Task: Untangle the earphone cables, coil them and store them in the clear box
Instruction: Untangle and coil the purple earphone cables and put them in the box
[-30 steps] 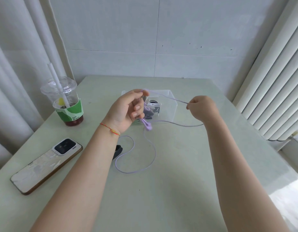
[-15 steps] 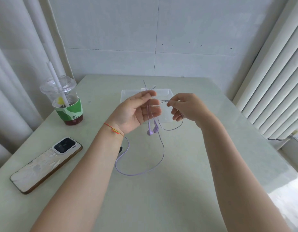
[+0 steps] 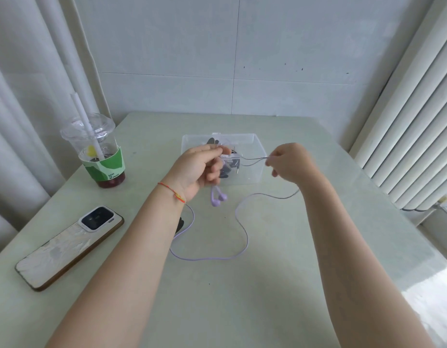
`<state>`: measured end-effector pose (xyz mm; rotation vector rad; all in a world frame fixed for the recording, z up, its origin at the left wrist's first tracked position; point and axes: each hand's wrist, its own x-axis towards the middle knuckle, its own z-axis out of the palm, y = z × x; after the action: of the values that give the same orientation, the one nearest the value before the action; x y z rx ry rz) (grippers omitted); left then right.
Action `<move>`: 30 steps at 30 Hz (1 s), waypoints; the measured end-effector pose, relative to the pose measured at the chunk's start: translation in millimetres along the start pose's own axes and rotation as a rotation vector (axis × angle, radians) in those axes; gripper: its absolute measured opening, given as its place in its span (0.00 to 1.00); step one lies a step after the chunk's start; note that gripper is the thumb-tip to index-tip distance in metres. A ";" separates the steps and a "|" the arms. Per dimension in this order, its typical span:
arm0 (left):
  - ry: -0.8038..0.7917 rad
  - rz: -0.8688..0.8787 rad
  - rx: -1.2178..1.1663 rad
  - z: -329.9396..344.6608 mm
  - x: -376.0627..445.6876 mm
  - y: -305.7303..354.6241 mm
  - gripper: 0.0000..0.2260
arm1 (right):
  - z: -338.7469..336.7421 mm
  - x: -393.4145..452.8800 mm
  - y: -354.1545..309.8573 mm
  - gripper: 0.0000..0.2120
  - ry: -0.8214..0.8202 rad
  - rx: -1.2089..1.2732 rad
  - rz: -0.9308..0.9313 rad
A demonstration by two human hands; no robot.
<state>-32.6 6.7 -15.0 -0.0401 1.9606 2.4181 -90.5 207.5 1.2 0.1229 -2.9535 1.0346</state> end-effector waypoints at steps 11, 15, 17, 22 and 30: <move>-0.086 -0.129 0.539 -3.3 -6.1 0.9 0.13 | -2.7 4.3 4.7 0.18 0.323 -0.134 -0.119; -0.155 -0.106 0.503 5.4 -7.9 -1.1 0.14 | 6.5 -12.2 -25.3 0.15 0.089 0.335 -0.278; -0.170 -0.080 0.456 7.6 -7.9 -2.3 0.14 | 13.9 -20.4 -35.6 0.15 -0.098 0.449 -0.311; -0.146 -0.068 0.393 5.2 -5.9 -1.8 0.13 | 24.3 -30.0 -38.8 0.10 -0.409 0.378 -0.293; -0.162 -0.147 0.374 4.5 -7.0 -2.4 0.12 | 9.5 -20.6 -22.6 0.03 -0.224 0.205 -0.337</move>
<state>-25.5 11.5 -16.1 0.0195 2.2075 1.8718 -68.0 185.5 7.1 0.7558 -2.8508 1.3382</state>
